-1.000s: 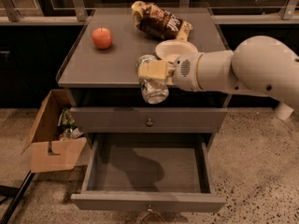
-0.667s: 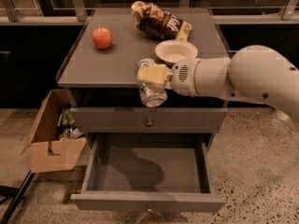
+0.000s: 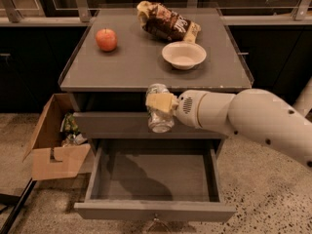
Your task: Place 7up can into middle drawer
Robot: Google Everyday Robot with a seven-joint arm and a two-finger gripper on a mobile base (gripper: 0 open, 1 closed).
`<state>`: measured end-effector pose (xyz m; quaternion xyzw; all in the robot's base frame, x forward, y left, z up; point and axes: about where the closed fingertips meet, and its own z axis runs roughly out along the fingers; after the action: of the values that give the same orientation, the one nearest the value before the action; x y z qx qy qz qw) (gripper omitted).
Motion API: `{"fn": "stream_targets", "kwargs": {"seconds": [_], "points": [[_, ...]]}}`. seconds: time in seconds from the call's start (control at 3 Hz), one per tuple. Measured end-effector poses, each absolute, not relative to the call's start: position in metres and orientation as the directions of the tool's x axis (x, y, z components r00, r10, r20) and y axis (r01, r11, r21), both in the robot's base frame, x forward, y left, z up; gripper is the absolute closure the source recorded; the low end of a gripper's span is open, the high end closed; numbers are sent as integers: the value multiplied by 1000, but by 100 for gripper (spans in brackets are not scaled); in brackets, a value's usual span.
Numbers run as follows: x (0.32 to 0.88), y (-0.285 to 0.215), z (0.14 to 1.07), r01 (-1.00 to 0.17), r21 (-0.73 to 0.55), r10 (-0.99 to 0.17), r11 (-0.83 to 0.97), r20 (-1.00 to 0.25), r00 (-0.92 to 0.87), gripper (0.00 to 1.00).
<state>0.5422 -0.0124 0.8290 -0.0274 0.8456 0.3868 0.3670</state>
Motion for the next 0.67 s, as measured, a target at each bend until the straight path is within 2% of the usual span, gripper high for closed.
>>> {"fn": "stream_targets", "kwargs": {"seconds": [0.33, 0.67], "points": [[533, -16, 793, -277, 625, 267, 730, -634, -726, 100], [527, -11, 762, -257, 634, 238, 729, -587, -774, 100]]}}
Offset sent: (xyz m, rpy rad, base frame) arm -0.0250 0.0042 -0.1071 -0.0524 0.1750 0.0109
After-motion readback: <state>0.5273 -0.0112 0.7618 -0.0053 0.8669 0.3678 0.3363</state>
